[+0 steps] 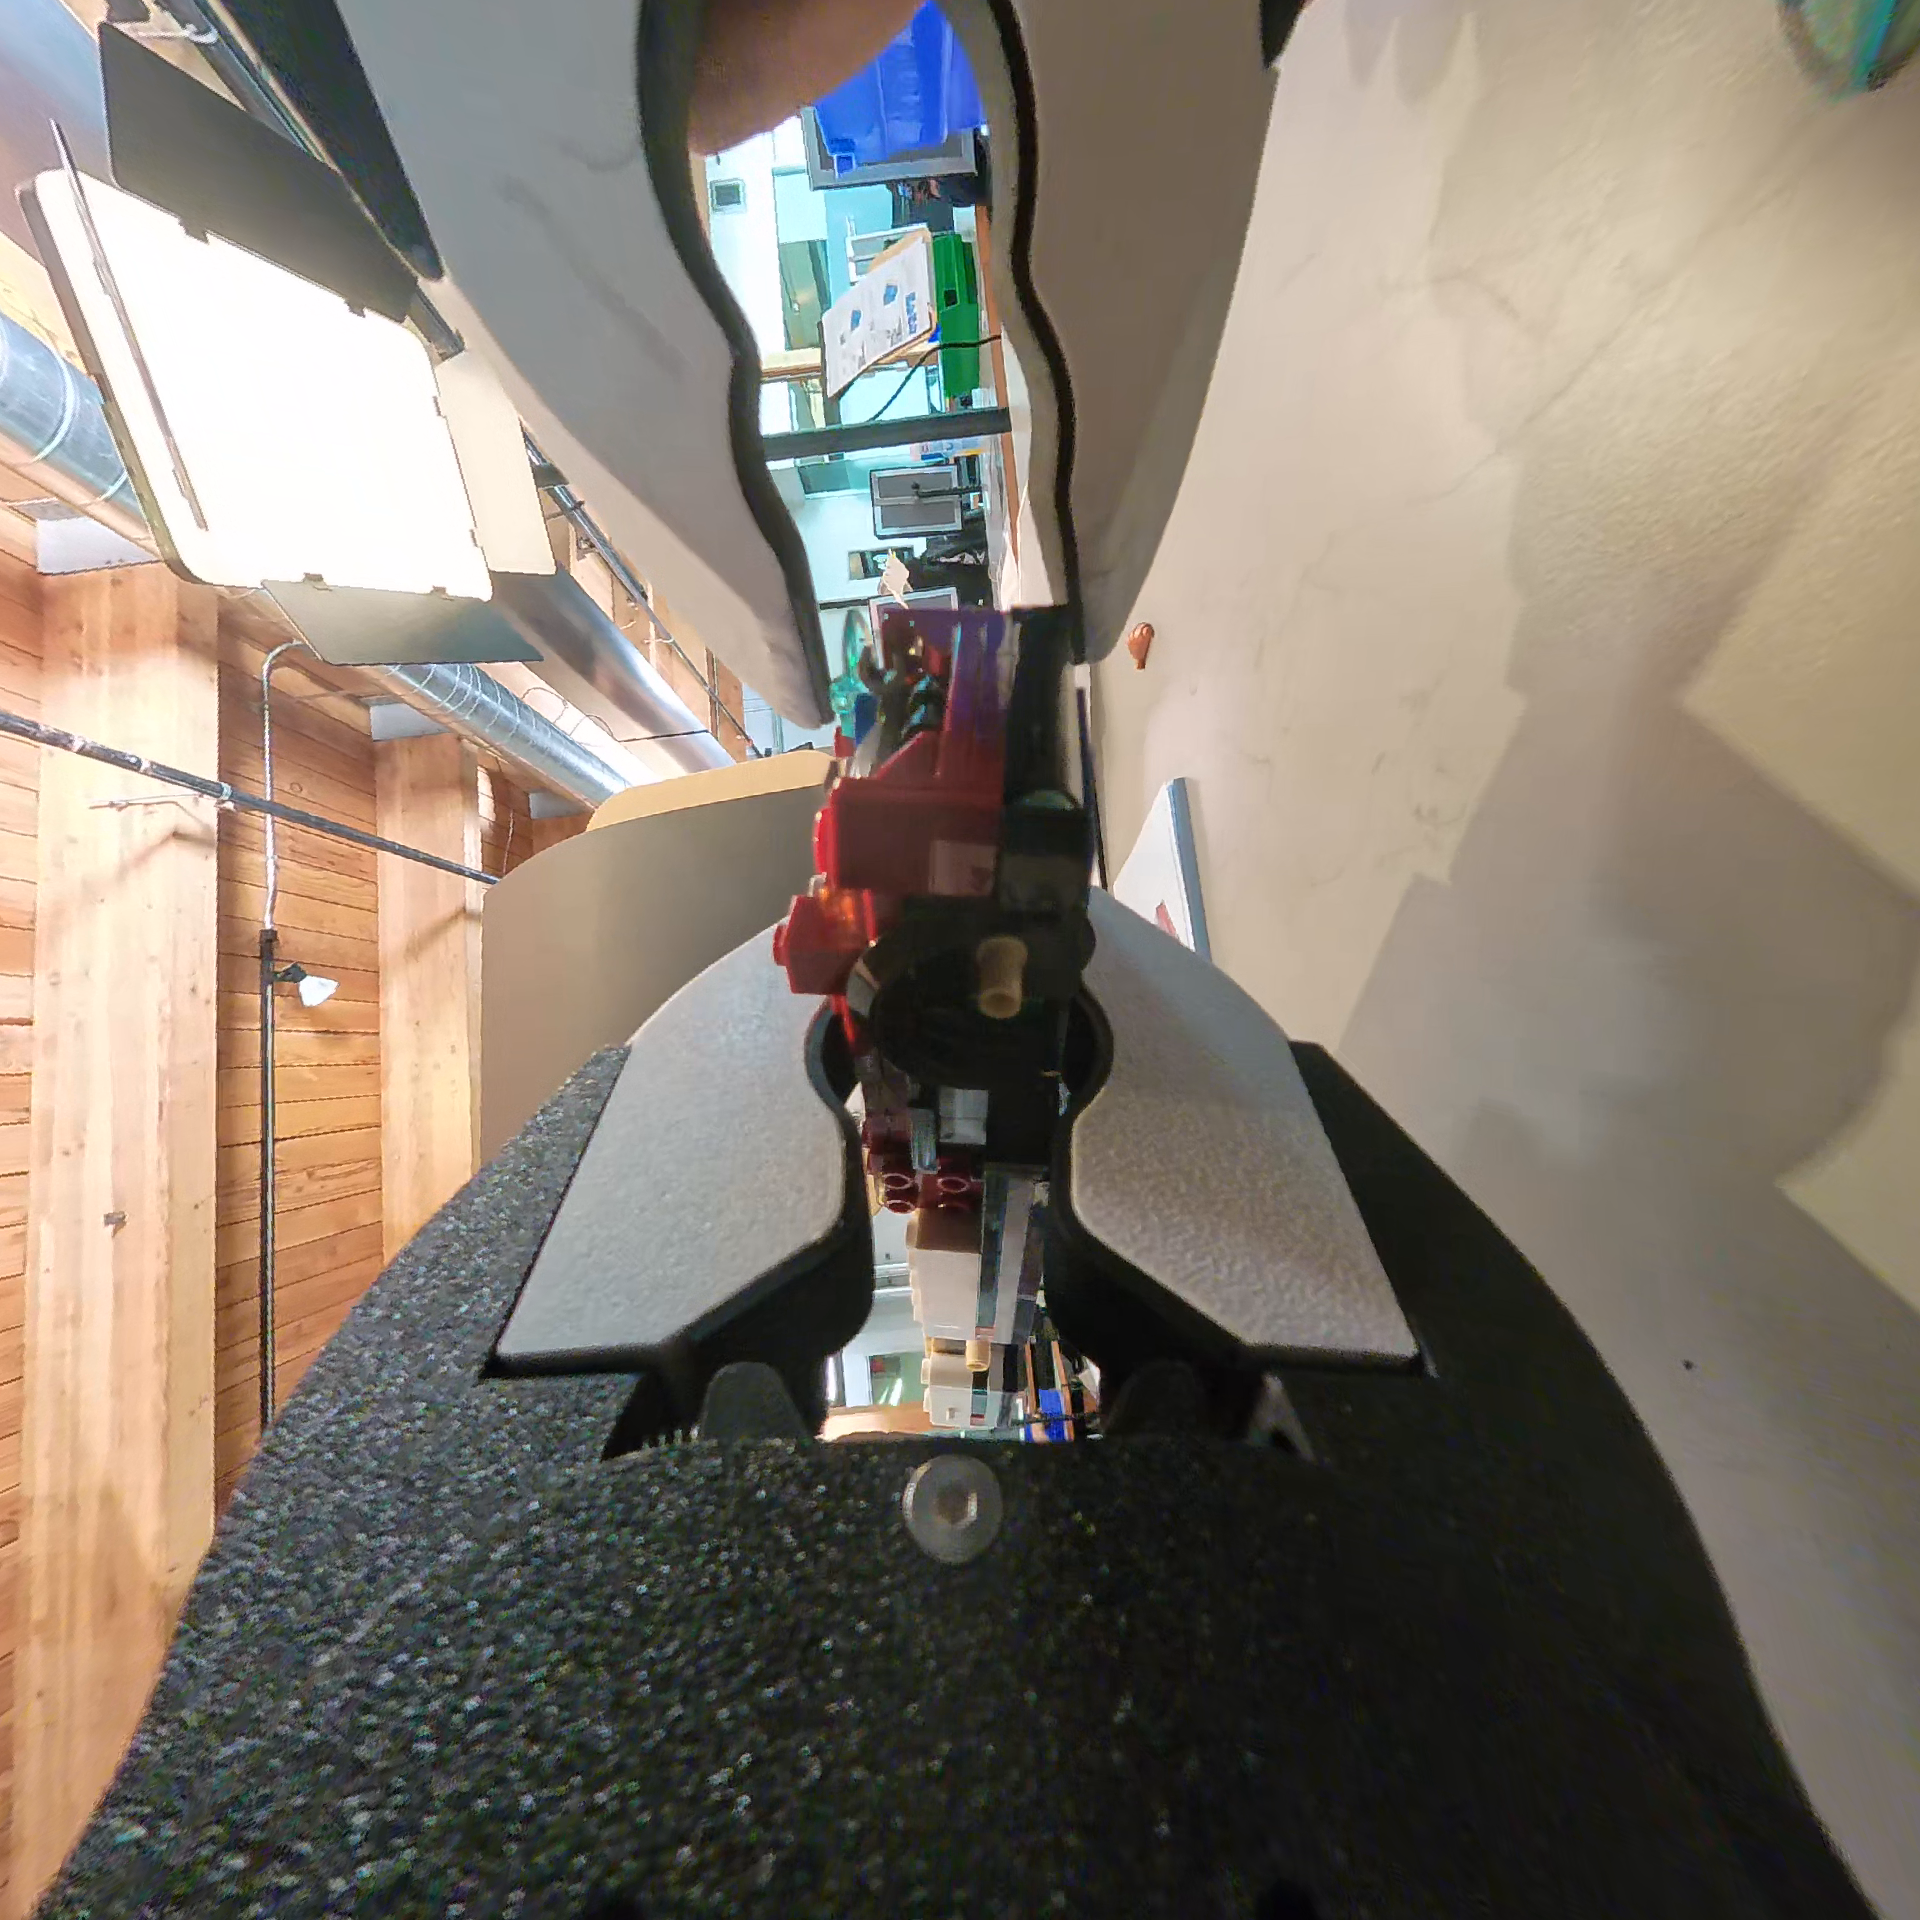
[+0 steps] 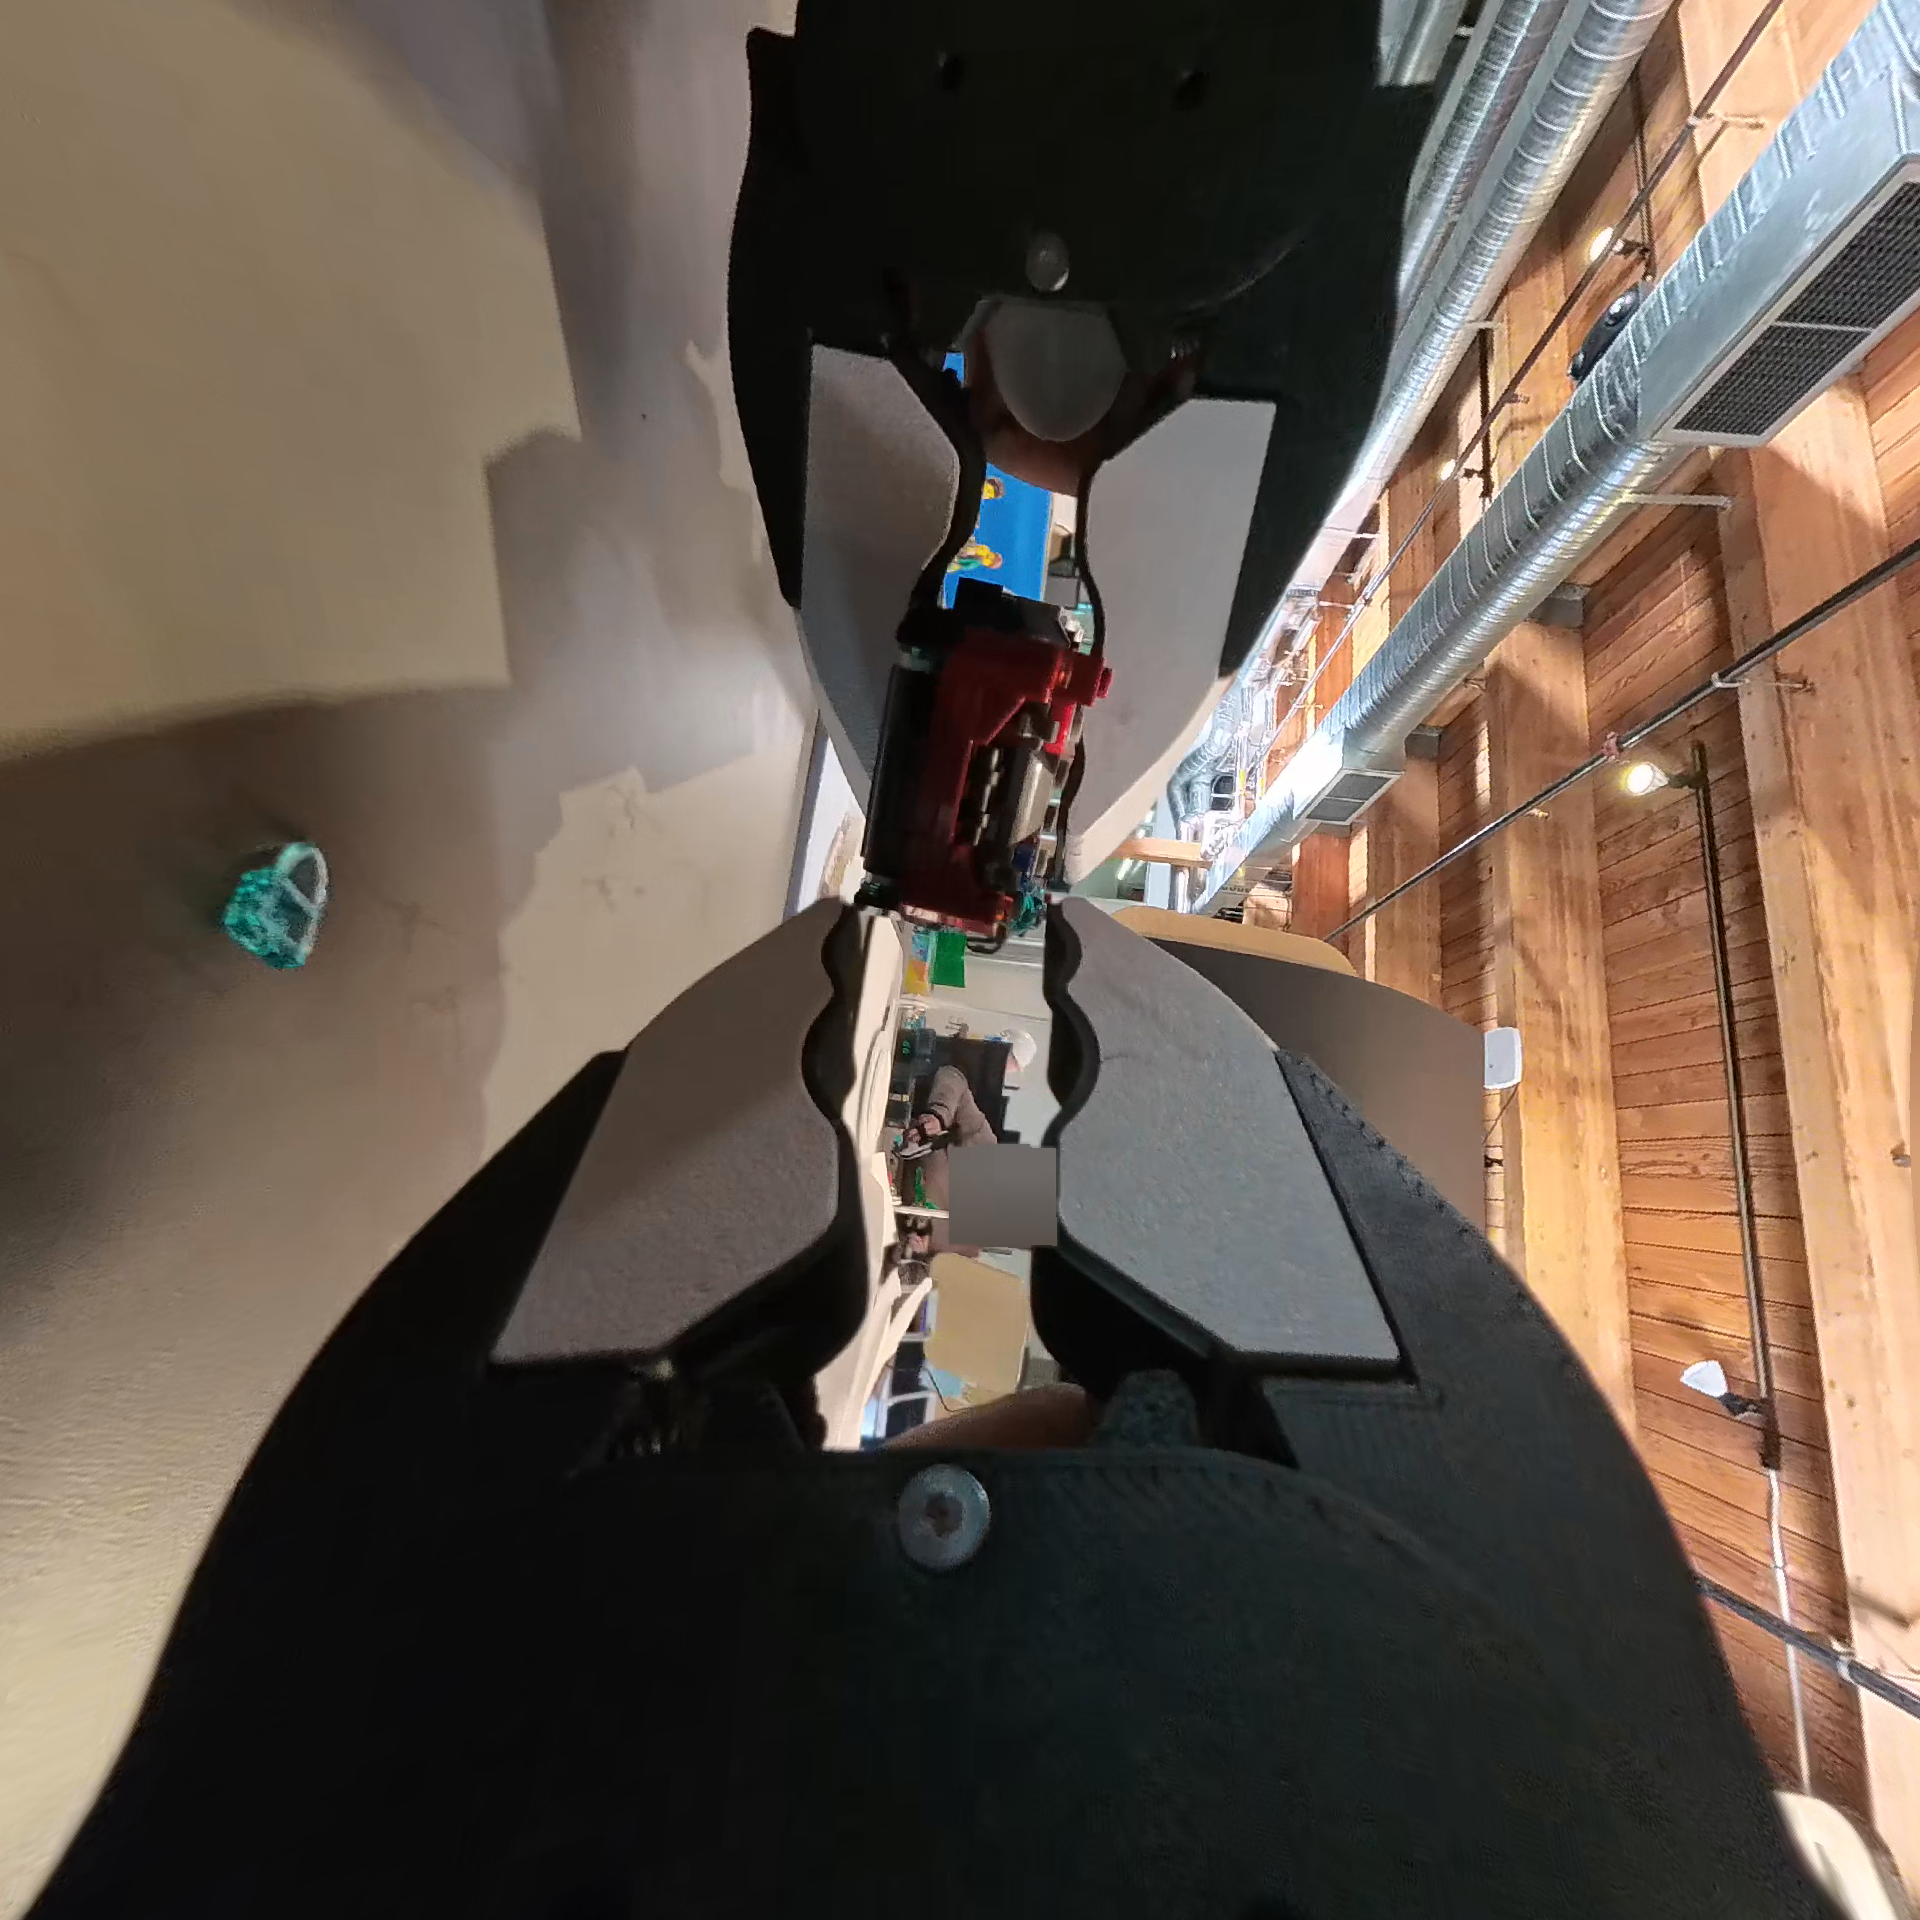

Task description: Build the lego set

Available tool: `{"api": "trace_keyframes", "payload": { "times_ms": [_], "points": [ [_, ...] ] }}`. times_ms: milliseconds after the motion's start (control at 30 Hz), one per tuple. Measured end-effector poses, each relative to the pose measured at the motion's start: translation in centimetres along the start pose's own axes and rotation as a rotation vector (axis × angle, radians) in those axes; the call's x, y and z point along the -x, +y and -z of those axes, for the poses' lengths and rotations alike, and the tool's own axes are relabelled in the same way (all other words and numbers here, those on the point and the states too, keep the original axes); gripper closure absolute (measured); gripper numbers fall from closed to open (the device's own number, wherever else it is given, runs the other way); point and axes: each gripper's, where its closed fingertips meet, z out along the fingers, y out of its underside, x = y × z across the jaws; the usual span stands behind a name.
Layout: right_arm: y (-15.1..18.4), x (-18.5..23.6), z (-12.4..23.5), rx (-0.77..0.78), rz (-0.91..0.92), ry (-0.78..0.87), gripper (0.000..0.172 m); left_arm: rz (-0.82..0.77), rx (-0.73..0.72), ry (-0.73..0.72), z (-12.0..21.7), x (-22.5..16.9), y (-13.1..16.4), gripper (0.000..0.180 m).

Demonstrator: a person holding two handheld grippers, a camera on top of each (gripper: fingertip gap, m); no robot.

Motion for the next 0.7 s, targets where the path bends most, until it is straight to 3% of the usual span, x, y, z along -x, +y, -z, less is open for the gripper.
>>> {"api": "trace_keyframes", "payload": {
  "times_ms": [133,267,700],
  "points": [
    [0.02,-0.03,0.12,0.009,0.016,-0.005,0.139,0.001,-0.001,0.006,0.06,-0.08,-0.09,0.145],
    [0.29,-0.34,0.31,0.016,0.016,-0.002,0.155,0.002,-0.008,0.015,0.14,-0.44,-0.29,0.145],
    [0.02,0.03,0.29,-0.018,-0.047,-0.024,0.147,0.022,-0.006,0.025,0.11,-0.70,-0.25,0.145]
  ]
}}
